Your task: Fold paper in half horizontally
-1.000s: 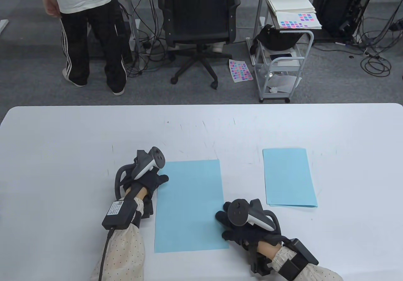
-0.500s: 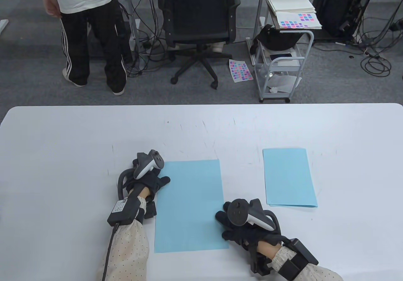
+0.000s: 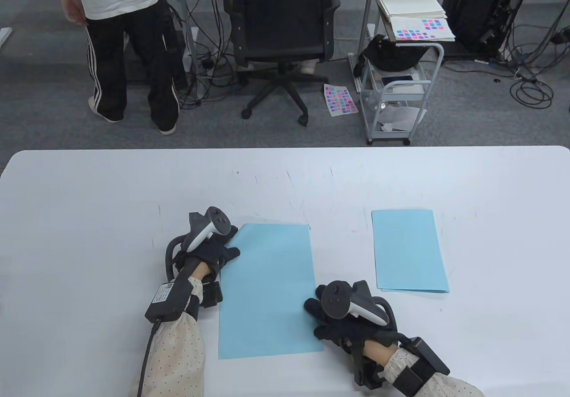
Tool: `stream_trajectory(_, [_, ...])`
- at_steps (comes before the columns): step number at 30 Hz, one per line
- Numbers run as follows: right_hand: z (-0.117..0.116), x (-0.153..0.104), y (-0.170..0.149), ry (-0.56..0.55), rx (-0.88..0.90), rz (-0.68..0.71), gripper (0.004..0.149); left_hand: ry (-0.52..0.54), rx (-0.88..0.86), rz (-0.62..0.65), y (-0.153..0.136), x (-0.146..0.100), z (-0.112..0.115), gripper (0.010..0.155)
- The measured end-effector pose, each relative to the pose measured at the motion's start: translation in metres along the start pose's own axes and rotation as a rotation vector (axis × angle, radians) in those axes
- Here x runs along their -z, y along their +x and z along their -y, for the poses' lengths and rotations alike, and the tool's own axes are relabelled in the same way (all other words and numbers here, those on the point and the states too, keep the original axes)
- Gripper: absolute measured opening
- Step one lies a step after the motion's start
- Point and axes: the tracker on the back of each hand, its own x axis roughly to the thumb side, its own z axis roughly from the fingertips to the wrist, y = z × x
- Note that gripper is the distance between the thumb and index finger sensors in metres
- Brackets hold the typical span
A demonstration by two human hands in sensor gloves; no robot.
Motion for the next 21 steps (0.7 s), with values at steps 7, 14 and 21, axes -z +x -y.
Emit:
stream_trajectory(7, [0.000,0.000,0.001,0.007,-0.001,-0.006,0.065,0.009,-0.159,0.015,-0.002,-0.006,-0.012,0.103])
stream_trajectory(14, [0.000,0.000,0.002,0.007,-0.009,-0.010,0.066,0.064,-0.146,0.063,0.002,-0.016,-0.019,0.064])
stream_trajectory(21, [-0.001,0.000,0.004,-0.001,-0.006,-0.034,0.066,0.172,-0.089,0.127,0.006,-0.045,-0.027,0.044])
